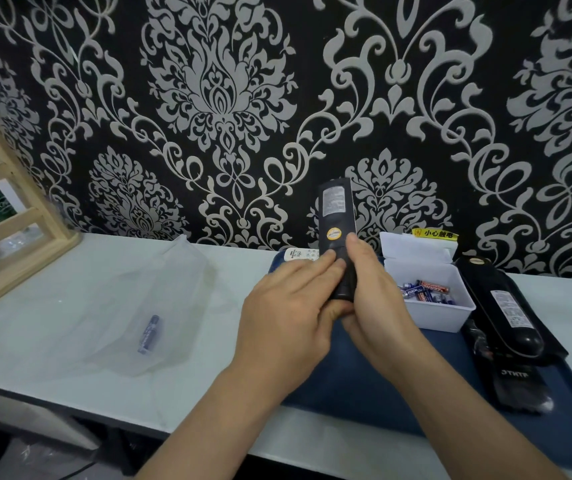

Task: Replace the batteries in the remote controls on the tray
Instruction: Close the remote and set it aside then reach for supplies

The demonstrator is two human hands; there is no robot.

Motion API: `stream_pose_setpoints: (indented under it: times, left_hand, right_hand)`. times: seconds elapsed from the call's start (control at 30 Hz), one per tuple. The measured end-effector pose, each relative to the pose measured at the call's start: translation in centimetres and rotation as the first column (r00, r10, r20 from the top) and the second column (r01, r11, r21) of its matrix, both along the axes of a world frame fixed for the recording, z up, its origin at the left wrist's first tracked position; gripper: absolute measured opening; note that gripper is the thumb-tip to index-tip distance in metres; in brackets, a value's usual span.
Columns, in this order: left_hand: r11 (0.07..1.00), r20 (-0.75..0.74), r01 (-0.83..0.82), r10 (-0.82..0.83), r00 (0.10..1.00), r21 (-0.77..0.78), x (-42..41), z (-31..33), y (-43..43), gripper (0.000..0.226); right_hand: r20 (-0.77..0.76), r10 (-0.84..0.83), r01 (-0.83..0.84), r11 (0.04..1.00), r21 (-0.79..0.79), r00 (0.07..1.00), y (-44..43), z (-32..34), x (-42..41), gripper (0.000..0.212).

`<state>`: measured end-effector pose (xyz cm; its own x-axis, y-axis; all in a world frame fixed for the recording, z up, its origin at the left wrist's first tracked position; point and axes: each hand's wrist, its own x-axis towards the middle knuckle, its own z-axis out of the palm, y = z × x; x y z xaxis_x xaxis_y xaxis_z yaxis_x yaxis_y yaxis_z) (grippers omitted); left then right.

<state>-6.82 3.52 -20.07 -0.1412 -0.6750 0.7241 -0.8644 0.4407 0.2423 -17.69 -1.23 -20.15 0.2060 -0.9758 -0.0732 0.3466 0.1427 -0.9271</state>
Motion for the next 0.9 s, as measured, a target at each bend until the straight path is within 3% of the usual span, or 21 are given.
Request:
stream_pose_setpoints:
  times: [0.1, 0.3, 0.5, 0.77, 0.83, 0.9]
  left_hand:
    - [1.000, 0.082, -0.014, 0.012, 0.997, 0.024, -0.3, 0.0, -0.1, 0.044]
    - [0.995, 0.136, 0.014, -0.027, 0.990, 0.100, -0.3, 0.4, 0.1, 0.044]
    - [0.970, -0.250, 0.050, 0.012, 0.968, 0.239, 0.2, 1.3, 0.2, 0.043]
    - [0.969, -0.262, 0.005, 0.062, 0.963, 0.245, -0.9, 1.4, 0.4, 0.042]
    - [0.938, -0.384, 0.066, 0.075, 0.920, 0.340, -0.5, 1.5, 0.1, 0.045]
    - [0.854, -0.595, 0.193, 0.158, 0.788, 0.483, 0.4, 1.9, -0.3, 0.062]
  right_hand:
    - [0.060, 0.024, -0.028, 0.998, 0.055, 0.998, -0.3, 0.4, -1.0, 0.047]
    - [0.115, 0.070, -0.084, 0.989, 0.123, 0.991, 0.2, 1.6, -1.3, 0.049]
    - [-0.022, 0.073, -0.072, 0.997, 0.028, 0.997, 0.8, 1.5, -0.2, 0.037]
    - [-0.005, 0.102, -0.102, 0.995, -0.015, 0.995, 0.7, 1.0, 0.1, 0.025]
    - [-0.091, 0.097, -0.102, 0.993, -0.060, 0.991, 0.8, 1.0, -0.2, 0.026]
    - [-0.161, 0.102, -0.119, 0.988, -0.097, 0.982, 0.9, 1.3, -0.5, 0.022]
